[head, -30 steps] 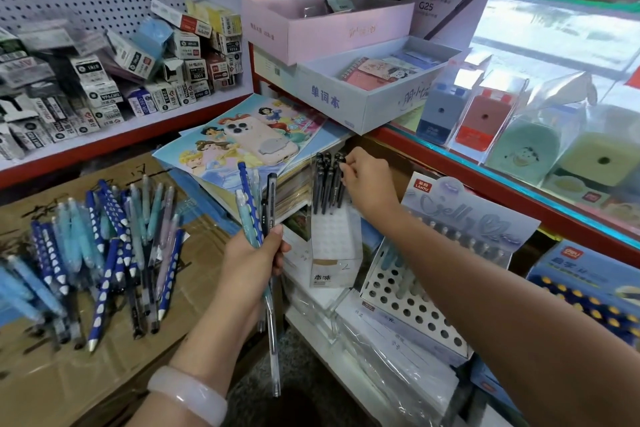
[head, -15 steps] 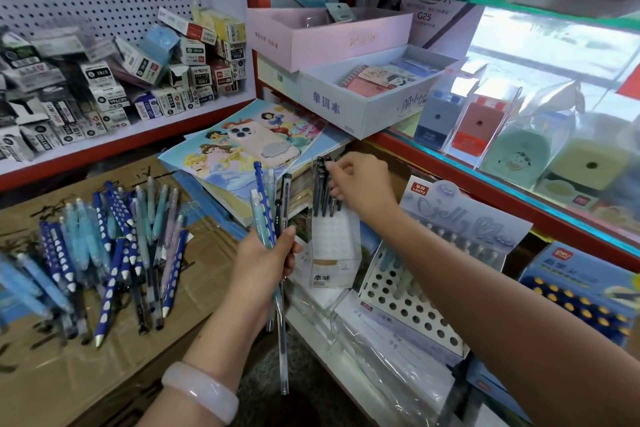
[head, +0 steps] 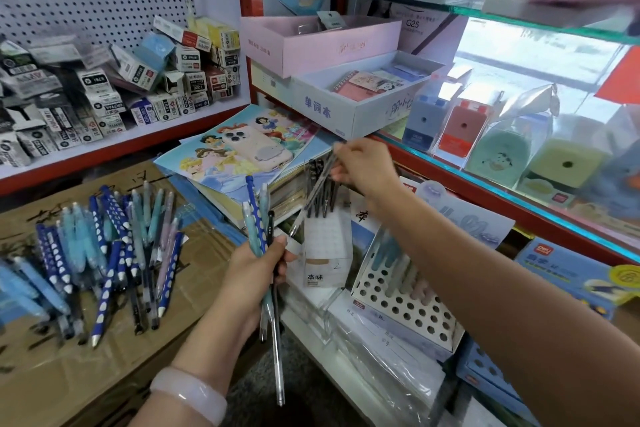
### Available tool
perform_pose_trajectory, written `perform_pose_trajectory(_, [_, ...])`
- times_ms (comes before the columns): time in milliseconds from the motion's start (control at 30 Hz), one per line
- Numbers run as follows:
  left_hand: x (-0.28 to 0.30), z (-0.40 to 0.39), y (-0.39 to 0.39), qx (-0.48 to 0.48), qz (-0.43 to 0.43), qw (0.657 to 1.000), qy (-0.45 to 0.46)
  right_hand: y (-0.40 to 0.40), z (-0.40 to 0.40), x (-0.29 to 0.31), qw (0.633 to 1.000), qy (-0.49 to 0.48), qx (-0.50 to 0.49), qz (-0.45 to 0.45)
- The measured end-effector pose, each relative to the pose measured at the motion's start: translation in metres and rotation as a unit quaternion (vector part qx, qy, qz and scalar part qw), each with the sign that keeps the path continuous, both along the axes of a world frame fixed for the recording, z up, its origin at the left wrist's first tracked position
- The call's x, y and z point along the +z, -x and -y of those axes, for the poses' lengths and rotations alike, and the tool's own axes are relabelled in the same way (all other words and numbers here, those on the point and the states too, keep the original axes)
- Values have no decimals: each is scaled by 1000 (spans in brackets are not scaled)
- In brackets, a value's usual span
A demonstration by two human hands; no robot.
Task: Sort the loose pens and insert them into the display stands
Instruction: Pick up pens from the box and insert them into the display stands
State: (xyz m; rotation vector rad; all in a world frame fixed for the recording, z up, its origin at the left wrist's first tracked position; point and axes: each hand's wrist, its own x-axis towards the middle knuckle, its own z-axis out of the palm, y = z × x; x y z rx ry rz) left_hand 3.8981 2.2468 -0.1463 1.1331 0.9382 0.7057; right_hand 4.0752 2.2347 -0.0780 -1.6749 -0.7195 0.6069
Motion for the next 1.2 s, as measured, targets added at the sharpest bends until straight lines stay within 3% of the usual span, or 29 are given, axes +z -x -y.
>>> perform_pose_trajectory(100, [-3, -4, 1, 17, -17, 1000, -7, -24, 2, 2, 988, -10, -84, 130])
perform_pose_trajectory(267, [-3, -7, -1, 30, -26, 999, -21, -35, -3, -24, 948, 61, -64, 306])
perform_pose_trajectory(567, [-6, -13, -1, 35, -37, 998, -39, -36, -20, -58, 919, 119, -28, 375])
perform_pose_trajectory(767, [-6, -15, -4, 36, -35, 998, -34, -37, -21, -67, 878, 189, -14, 440])
perform_pose_trajectory(967, [-2, -11, -3, 27, -34, 998, -34, -37, -21, -75, 896, 208, -14, 391])
perform_pose_trajectory(1100, [0, -9, -3, 18, -27, 999, -32, -21, -12, -61, 917, 145, -37, 371])
perform_pose_trajectory(1200, [1, -5, -5, 8, -21, 999, -36, 13, -4, -40, 956, 92, 99, 259])
